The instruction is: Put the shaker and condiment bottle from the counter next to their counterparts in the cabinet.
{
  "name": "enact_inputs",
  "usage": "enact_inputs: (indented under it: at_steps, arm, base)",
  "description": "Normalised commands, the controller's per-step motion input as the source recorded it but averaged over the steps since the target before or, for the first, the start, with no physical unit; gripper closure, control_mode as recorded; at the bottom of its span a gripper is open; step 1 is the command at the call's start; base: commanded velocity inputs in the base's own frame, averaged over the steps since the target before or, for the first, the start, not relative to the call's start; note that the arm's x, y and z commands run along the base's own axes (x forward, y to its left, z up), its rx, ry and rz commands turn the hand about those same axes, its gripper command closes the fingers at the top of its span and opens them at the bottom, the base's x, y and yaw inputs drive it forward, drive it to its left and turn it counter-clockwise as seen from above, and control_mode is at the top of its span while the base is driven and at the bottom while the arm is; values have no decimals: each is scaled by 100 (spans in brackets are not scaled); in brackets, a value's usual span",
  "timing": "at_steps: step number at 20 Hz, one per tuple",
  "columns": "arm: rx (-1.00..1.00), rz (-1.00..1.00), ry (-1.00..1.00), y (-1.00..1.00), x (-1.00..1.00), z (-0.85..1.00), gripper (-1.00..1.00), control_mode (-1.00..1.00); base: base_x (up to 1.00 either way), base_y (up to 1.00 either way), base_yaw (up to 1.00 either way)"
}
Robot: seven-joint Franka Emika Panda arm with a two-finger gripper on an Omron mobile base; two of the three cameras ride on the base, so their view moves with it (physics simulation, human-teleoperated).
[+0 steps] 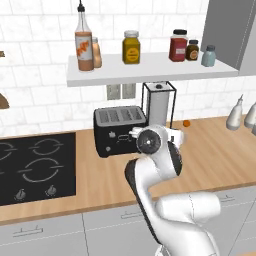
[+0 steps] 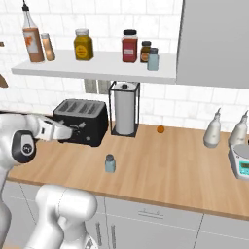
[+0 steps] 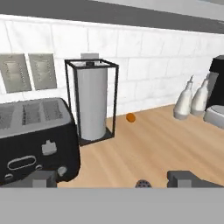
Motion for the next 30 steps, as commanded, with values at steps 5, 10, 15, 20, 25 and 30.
enact_inputs:
  at_steps: [5, 10, 15, 20, 25, 30]
  arm:
    - [26, -88, -3, 10, 56, -77, -100, -100]
    - [24, -30, 0, 0, 41, -15, -100, -100]
    - [1, 1, 0, -9, 0, -1, -100, -100]
    - [13, -14, 0, -99, 0, -49, -100, -100]
    - [7, -2, 0, -31, -4, -15, -100, -100]
    - [-1, 0, 9, -6, -29, -22, -100, -100]
  base:
    - [0, 0, 0]
    - [0, 0, 0]
    - [0, 0, 0]
    - [0, 0, 0]
    - [0, 0, 0]
    - [0, 0, 0]
